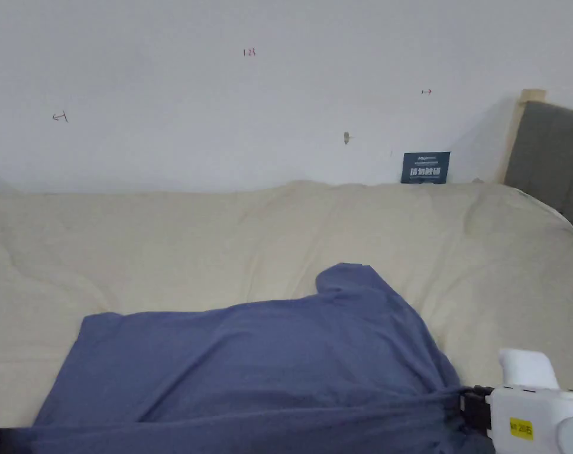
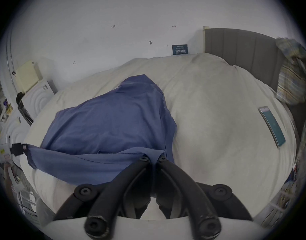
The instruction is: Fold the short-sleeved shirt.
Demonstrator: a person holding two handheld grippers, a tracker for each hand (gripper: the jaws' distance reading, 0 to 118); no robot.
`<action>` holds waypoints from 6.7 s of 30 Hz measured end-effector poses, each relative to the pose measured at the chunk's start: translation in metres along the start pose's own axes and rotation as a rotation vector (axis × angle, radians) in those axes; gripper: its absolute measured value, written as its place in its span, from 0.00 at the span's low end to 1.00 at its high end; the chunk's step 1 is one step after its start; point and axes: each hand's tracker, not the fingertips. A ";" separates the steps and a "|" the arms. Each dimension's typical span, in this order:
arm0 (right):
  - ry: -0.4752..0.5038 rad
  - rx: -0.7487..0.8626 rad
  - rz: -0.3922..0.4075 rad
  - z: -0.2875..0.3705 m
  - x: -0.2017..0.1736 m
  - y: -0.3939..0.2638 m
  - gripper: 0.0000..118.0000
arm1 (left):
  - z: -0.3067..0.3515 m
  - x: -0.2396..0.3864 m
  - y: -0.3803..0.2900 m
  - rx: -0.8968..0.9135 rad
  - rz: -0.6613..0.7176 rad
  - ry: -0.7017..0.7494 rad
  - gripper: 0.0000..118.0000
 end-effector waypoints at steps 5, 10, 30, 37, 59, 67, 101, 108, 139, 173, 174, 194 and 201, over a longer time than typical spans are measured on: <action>-0.048 -0.087 -0.004 -0.057 -0.001 0.016 0.03 | -0.059 0.012 0.011 -0.066 -0.042 -0.021 0.05; -0.078 -0.087 0.059 -0.075 -0.002 0.016 0.79 | -0.072 0.016 -0.001 -0.114 -0.054 0.004 0.37; 0.064 0.086 0.010 0.052 -0.028 -0.082 0.03 | 0.033 0.007 -0.085 -0.039 0.102 -0.128 0.04; 0.036 0.043 0.000 0.045 -0.024 -0.087 0.00 | 0.020 -0.002 -0.080 -0.032 0.084 -0.092 0.00; -0.006 -0.012 0.070 0.033 -0.018 -0.078 0.19 | -0.025 0.022 -0.057 -0.156 0.043 -0.068 0.08; -0.079 -0.083 0.141 -0.012 0.006 -0.064 0.81 | -0.020 0.018 -0.051 -0.130 0.008 -0.058 0.08; -0.006 -0.115 0.013 0.073 0.023 -0.093 0.05 | 0.067 0.004 -0.082 -0.126 -0.054 -0.072 0.08; -0.017 -0.182 0.034 0.072 0.030 -0.125 0.07 | 0.070 -0.011 -0.117 -0.163 -0.017 -0.111 0.08; -0.051 -0.156 0.170 -0.132 -0.016 0.115 0.71 | 0.025 0.058 0.025 0.107 -0.031 -0.155 0.00; -0.002 -0.225 0.170 -0.144 -0.011 0.123 0.00 | -0.213 0.041 0.109 -0.314 -0.057 -0.077 0.94; -0.003 -0.224 0.171 -0.145 -0.011 0.123 0.00 | -0.220 0.041 0.104 -0.349 -0.055 -0.099 0.89; 0.023 -0.079 0.275 -0.046 -0.022 0.144 0.00 | -0.087 0.034 0.129 -0.081 -0.081 -0.184 0.04; 0.051 -0.047 0.267 0.042 -0.010 0.094 0.00 | 0.008 0.009 0.085 -0.011 -0.096 -0.179 0.04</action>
